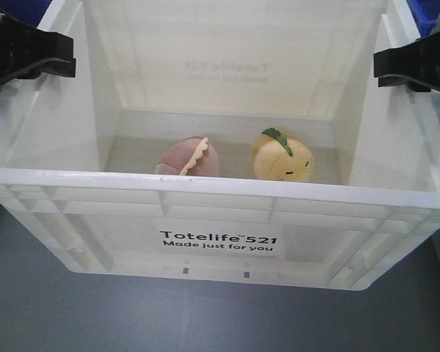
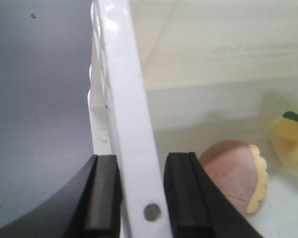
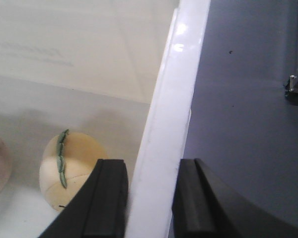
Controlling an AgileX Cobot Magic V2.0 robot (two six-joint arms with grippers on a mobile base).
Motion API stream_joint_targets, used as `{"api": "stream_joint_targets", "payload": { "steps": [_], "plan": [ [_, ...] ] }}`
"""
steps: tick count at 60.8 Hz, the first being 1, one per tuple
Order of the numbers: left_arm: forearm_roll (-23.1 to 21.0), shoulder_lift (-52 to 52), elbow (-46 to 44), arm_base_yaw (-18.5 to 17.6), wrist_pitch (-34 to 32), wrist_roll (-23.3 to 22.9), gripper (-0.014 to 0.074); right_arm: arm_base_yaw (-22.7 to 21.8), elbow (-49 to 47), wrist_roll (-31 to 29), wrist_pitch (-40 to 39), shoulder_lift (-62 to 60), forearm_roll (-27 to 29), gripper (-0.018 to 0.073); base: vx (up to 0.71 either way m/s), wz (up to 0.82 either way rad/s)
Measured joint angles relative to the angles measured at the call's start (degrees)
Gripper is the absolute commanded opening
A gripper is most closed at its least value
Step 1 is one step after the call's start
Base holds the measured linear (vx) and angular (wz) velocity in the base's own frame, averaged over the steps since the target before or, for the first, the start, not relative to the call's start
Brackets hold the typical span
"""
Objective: Place moving items into box and shelve
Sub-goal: 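Carry the crate with both grippers toward the blue-bin shelving, then hold the crate rims with both grippers while the base drives along shelving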
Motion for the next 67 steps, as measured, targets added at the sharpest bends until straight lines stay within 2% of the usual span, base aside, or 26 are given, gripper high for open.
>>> {"api": "stream_joint_targets", "payload": {
  "steps": [34,67],
  "plan": [
    [-0.1,0.0,0.0,0.0,0.0,0.0,-0.0006,0.0,0.0,0.0,0.0,0.0,0.0,-0.0005,0.32,-0.22],
    [0.0,0.0,0.0,0.0,0.0,0.0,-0.0006,0.0,0.0,0.0,0.0,0.0,0.0,-0.0005,0.34,-0.01]
  ]
}}
